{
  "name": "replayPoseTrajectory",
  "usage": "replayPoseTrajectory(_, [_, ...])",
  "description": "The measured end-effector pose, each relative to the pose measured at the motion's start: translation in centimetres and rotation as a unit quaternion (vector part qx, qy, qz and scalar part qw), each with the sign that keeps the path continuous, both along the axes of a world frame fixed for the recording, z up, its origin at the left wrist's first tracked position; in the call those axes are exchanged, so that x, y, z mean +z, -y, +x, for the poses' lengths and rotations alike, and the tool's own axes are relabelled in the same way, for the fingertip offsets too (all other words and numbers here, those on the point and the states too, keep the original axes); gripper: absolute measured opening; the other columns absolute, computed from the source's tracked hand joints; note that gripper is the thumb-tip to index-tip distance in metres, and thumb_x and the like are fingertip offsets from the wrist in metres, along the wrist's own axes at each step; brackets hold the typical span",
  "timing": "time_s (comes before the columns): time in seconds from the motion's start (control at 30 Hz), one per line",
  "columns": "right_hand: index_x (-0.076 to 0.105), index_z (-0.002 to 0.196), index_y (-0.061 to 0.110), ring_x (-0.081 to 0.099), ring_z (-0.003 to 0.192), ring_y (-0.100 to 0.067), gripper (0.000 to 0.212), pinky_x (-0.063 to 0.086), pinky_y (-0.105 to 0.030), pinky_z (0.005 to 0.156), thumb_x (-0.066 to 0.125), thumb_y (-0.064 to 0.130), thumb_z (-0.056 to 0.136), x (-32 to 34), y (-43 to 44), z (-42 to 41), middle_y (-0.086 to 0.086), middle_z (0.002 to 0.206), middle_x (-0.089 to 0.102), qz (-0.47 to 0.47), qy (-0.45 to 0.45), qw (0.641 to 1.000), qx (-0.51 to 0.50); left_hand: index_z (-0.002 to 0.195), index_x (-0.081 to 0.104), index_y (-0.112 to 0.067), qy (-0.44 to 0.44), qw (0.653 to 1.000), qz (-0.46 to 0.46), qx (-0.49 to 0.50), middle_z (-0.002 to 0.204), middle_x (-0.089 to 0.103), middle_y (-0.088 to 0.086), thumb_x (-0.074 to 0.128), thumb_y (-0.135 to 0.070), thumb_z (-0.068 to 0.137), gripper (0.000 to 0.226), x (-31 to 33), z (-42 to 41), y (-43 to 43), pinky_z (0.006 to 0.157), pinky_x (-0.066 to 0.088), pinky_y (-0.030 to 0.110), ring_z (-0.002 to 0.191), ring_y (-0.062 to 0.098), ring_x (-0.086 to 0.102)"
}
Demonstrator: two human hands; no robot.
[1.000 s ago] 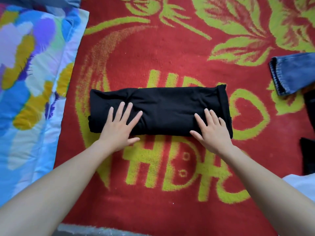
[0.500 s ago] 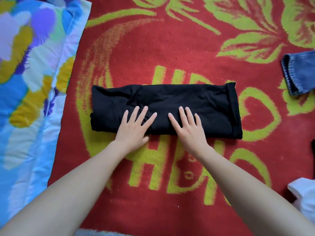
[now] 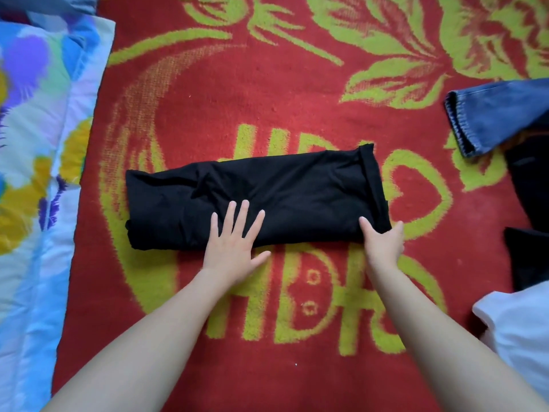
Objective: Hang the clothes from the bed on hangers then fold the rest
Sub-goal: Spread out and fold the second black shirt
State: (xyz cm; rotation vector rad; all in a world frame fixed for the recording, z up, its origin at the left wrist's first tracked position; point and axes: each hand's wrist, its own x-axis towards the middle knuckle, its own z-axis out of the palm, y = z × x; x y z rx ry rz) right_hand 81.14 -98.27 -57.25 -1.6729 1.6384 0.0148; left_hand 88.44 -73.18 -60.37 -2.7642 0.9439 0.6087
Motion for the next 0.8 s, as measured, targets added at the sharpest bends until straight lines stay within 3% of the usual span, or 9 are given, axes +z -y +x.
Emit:
replayPoseTrajectory(0.1, [0.057, 0.102, -0.002, 0.057, 0.083, -0.023, 0.028, 0.048, -0.034, 0.074, 0.068, 0.01, 0.08, 1.4, -0.4, 2.1, -0.014, 0.107, 0.059, 0.062, 0.107, 0.982, -0.143, 0.138, -0.033, -0.027, -0.01, 1.0, 0.007, -0.014, 0.155, -0.022, 0.009, 0.01, -0.071, 0.084, 0.081, 0.2, 0.3, -0.1, 0.113, -0.003, 0.053, 0.143, 0.03, -0.018])
replayPoseTrajectory(0.23, [0.061, 0.111, 0.004, 0.058, 0.098, -0.031, 0.031, 0.04, -0.032, 0.079, 0.059, 0.008, 0.081, 5.1, -3.5, 5.1, -0.013, 0.108, 0.064, -0.13, 0.084, 0.987, 0.051, 0.149, -0.011, -0.026, 0.016, 1.0, -0.012, 0.021, 0.158, -0.01, 0.011, 0.023, -0.066, 0.089, 0.08, 2.9, 1.0, -2.2, 0.113, 0.001, 0.053, 0.144, 0.03, -0.011])
replayPoseTrajectory(0.33, [0.065, 0.108, 0.002, 0.059, 0.089, -0.037, 0.037, 0.044, -0.039, 0.074, 0.066, 0.005, 0.072, 8.6, -10.1, 7.6, -0.017, 0.095, 0.065, -0.29, 0.147, 0.907, 0.267, 0.149, 0.008, -0.018, 0.051, 0.972, -0.137, 0.184, 0.157, 0.008, 0.015, 0.039, -0.058, 0.089, 0.078, 5.7, 1.6, -5.1, 0.113, 0.007, 0.055, 0.144, 0.035, 0.005])
replayPoseTrajectory(0.43, [0.07, 0.102, 0.006, 0.061, 0.067, -0.031, 0.047, 0.045, -0.032, 0.056, 0.075, 0.01, 0.056, 10.1, -17.0, 9.0, -0.011, 0.074, 0.064, -0.319, 0.19, 0.808, 0.458, 0.149, 0.016, -0.005, 0.115, 0.895, -0.239, 0.36, 0.155, 0.015, 0.021, 0.032, -0.05, 0.086, 0.079, 7.0, 2.7, -8.0, 0.112, 0.012, 0.055, 0.143, 0.039, 0.012])
replayPoseTrajectory(0.5, [0.063, 0.12, 0.009, 0.062, 0.08, -0.033, 0.059, 0.046, -0.034, 0.061, 0.076, 0.013, 0.064, 9.4, -20.4, 8.8, -0.012, 0.092, 0.067, -0.228, 0.205, 0.753, 0.583, 0.148, 0.015, 0.001, 0.137, 0.842, -0.278, 0.442, 0.154, 0.014, 0.023, 0.032, -0.045, 0.086, 0.079, 7.3, 3.1, -9.8, 0.113, 0.011, 0.05, 0.142, 0.04, 0.011])
replayPoseTrajectory(0.57, [0.046, 0.138, 0.012, 0.054, 0.112, -0.036, 0.067, 0.045, -0.042, 0.083, 0.072, 0.02, 0.077, 7.9, -21.9, 7.4, -0.02, 0.13, 0.053, -0.129, 0.182, 0.698, 0.68, 0.147, 0.015, 0.004, 0.144, 0.826, -0.287, 0.463, 0.154, 0.013, 0.025, 0.03, -0.047, 0.086, 0.081, 7.2, 3.0, -11.4, 0.113, 0.009, 0.048, 0.142, 0.042, 0.012])
replayPoseTrajectory(0.63, [0.052, 0.133, 0.009, 0.051, 0.12, -0.039, 0.065, 0.048, -0.045, 0.09, 0.077, 0.021, 0.074, 6.8, -20.9, 5.4, -0.027, 0.134, 0.048, -0.146, 0.162, 0.686, 0.694, 0.145, 0.022, 0.007, 0.158, 0.87, -0.274, 0.378, 0.15, 0.021, 0.028, 0.033, -0.048, 0.086, 0.08, 6.8, 2.3, -12.1, 0.111, 0.015, 0.055, 0.139, 0.044, 0.018])
replayPoseTrajectory(0.7, [0.063, 0.121, 0.006, 0.056, 0.115, -0.041, 0.063, 0.052, -0.048, 0.086, 0.085, 0.023, 0.064, 5.3, -18.3, 3.7, -0.027, 0.126, 0.055, -0.241, 0.118, 0.676, 0.686, 0.141, 0.029, 0.003, 0.199, 0.935, -0.221, 0.192, 0.145, 0.032, 0.028, 0.046, -0.048, 0.083, 0.079, 5.9, 1.5, -11.6, 0.104, 0.026, 0.06, 0.135, 0.041, 0.025])
replayPoseTrajectory(0.8, [0.064, 0.121, 0.012, 0.054, 0.117, -0.042, 0.081, 0.049, -0.054, 0.087, 0.09, 0.038, 0.05, 3.7, -14.6, 2.5, -0.023, 0.128, 0.056, -0.284, -0.007, 0.621, 0.73, 0.14, 0.034, -0.011, 0.191, 0.972, -0.128, -0.054, 0.144, 0.035, 0.019, 0.077, -0.051, 0.062, 0.098, 4.1, 0.8, -9.7, 0.099, 0.036, 0.06, 0.133, 0.035, 0.031])
